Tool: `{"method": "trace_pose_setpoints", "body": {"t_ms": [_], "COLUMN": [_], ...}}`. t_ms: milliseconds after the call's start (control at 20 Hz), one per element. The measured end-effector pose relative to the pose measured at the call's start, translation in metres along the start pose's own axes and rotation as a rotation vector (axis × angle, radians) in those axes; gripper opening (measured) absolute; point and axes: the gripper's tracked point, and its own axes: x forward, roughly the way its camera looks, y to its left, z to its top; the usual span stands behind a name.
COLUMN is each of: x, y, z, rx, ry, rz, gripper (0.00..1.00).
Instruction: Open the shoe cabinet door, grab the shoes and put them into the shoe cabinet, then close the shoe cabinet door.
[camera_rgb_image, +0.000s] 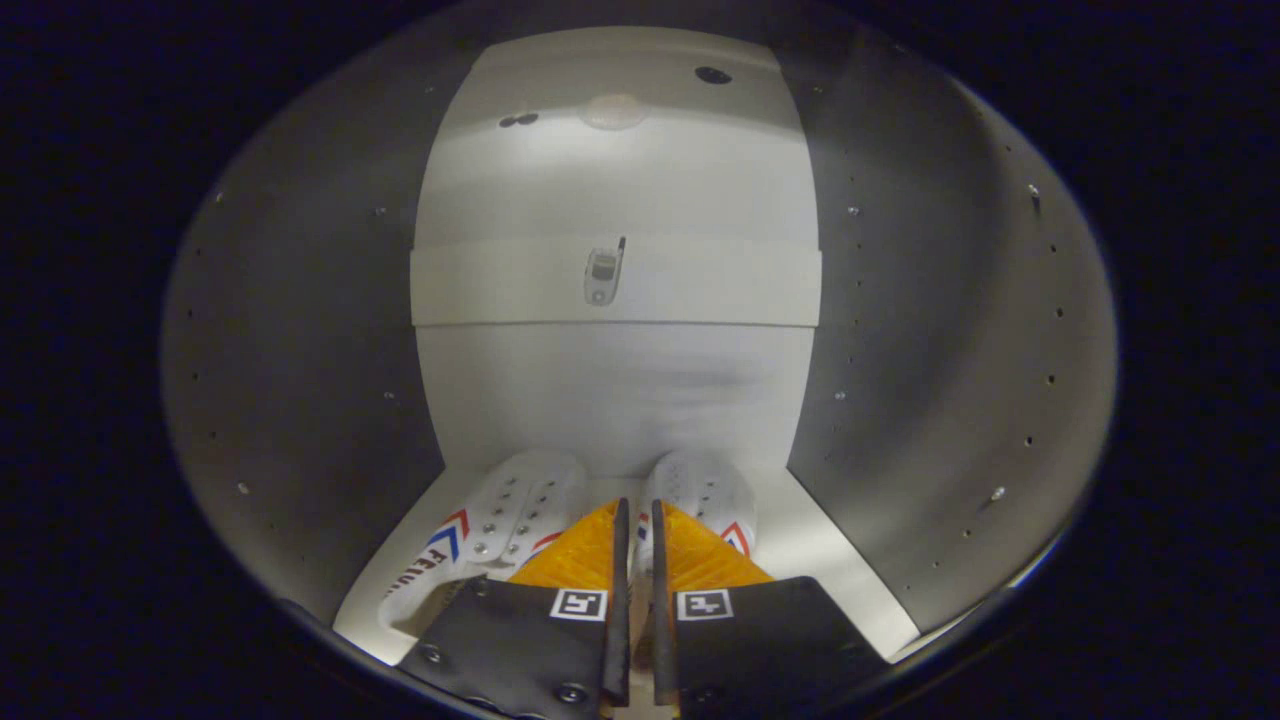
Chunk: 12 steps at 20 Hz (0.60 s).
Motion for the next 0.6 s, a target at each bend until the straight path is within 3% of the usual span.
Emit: {"method": "trace_pose_setpoints", "body": {"t_ms": [600], "x": [-0.048], "y": [0.024], "z": [0.000], "rx": [0.017], "ry": [-0.026], "rz": [0.003], "gripper": [0.11]}}
